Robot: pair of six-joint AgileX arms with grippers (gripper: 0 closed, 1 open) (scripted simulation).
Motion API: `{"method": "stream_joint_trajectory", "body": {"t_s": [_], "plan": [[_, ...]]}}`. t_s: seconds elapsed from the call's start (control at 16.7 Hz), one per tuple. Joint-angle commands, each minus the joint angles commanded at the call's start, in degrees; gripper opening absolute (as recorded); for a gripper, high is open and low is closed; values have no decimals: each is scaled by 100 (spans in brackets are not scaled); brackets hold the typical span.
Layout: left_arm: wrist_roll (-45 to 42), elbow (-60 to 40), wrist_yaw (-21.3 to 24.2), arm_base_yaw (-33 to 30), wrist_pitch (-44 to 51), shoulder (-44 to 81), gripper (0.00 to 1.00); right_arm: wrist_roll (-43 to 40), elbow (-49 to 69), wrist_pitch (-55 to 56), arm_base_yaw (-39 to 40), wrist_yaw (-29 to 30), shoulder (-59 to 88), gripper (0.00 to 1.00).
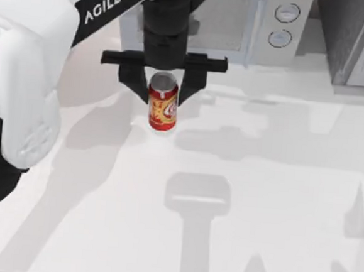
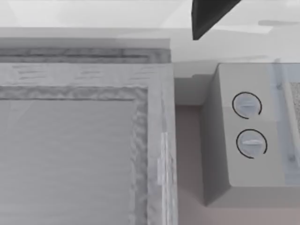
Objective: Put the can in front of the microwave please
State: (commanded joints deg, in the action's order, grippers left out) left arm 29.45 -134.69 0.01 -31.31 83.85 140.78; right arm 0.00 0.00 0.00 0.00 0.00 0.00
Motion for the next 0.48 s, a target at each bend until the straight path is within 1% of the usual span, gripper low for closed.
{"method": "stream_joint_trajectory", "body": {"t_s": [0.48], "plan": [[0, 0, 0, 0, 0, 0, 60, 0, 0, 0, 0, 0, 0, 100]]}}
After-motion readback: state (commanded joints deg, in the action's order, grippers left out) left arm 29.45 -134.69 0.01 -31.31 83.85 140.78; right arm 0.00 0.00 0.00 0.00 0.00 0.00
